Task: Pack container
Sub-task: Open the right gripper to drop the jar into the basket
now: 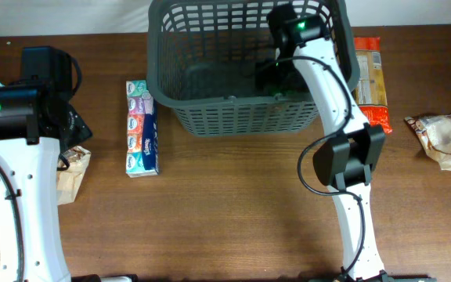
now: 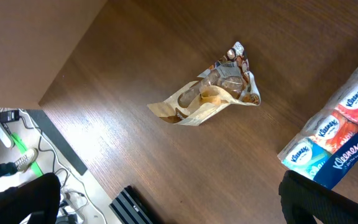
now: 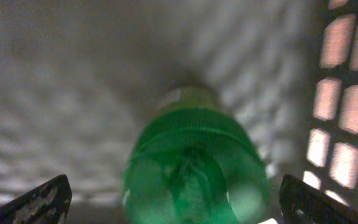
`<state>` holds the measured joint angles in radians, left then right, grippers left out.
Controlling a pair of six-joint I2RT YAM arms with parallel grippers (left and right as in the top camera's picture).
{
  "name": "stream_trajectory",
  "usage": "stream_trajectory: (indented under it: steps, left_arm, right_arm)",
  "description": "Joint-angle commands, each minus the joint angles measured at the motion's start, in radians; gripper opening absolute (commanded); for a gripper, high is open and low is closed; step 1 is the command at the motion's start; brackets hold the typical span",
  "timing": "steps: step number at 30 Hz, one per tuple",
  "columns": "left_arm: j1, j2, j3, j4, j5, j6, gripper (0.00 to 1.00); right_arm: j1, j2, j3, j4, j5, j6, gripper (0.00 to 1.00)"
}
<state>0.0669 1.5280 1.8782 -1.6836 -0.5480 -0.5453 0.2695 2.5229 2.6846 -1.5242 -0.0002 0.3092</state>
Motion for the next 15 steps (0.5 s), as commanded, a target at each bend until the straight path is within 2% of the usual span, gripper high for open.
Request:
stream_trajectory:
  steps: [1,8,15]
  left_arm:
    - [0.006,0.003,-0.006,0.000,0.010,0.001,1.00]
    - [0.006,0.003,-0.006,-0.001,0.010,0.001,1.00]
    - [0.006,0.003,-0.006,-0.001,0.010,0.001,1.00]
  right_arm:
    - [-0.021,-0.071,0.159,-0.035,0.005,-0.018,0.99]
    - [-0.064,-0.124,0.458,-0.146,0.006,-0.017,0.99]
    - [-0.173,-0.277,0.456,-0.174,0.024,-0.017,0.99]
